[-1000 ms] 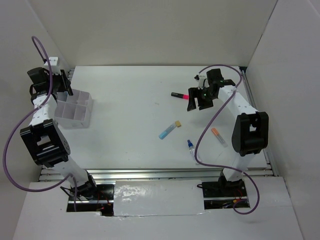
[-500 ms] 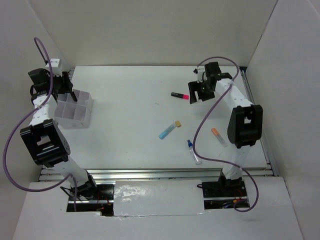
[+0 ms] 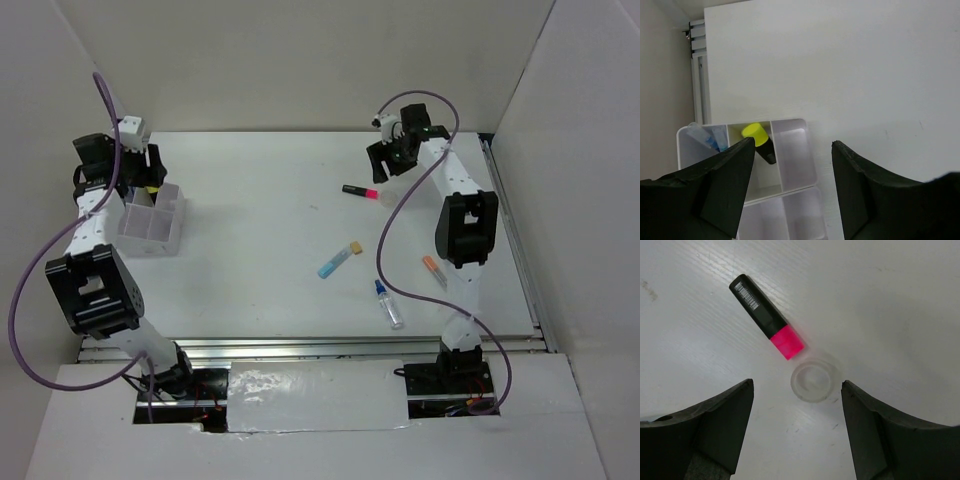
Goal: Sort the stationery into containers
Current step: Place the stationery into the container, then grab a piece of stationery with the right arm
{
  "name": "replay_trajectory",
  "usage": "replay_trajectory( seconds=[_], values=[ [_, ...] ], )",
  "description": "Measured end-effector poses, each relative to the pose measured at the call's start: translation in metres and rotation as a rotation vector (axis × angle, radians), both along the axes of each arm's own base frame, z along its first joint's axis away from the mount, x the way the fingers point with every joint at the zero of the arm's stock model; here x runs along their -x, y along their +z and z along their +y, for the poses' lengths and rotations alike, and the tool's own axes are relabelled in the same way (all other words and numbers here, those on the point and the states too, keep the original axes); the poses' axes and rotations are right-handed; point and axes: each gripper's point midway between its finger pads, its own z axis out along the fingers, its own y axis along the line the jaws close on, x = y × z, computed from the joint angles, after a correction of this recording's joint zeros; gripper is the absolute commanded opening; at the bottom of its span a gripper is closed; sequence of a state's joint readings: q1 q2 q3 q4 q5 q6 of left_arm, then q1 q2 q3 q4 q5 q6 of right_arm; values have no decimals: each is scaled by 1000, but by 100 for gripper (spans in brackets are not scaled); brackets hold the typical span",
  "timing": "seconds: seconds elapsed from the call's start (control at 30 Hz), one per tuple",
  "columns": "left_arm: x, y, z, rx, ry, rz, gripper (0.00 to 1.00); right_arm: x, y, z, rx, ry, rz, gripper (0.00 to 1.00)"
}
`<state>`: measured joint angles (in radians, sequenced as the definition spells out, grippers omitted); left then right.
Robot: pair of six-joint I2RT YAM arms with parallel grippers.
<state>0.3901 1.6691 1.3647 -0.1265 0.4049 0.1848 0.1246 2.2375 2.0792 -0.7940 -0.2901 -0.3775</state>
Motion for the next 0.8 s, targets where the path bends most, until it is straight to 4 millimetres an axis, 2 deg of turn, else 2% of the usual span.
replay_trajectory(
  seconds=[0.2, 0.43, 0.5, 0.53, 0.63, 0.77, 0.8],
  values=[
    [9, 33, -37, -7, -82, -63, 75, -5, -41, 15, -8, 72, 56, 86],
    [16, 59, -64, -3, -138, -116, 76, -14, -71, 35, -9, 118, 84, 85],
    [18, 63, -70, 9, -146, -120, 76, -13, -78, 38, 17, 128, 91, 81],
    [19, 64, -73, 13, -152, -120, 76, -11, -84, 40, 32, 134, 99, 73],
    [22, 68, -77, 19, -163, -123, 76, -8, -93, 45, 80, 158, 111, 56],
    [25, 69, -79, 21, -166, -119, 76, -8, -94, 52, 111, 190, 112, 51],
    [26, 70, -80, 21, -166, -118, 76, -8, -95, 53, 118, 197, 114, 45]
  ],
)
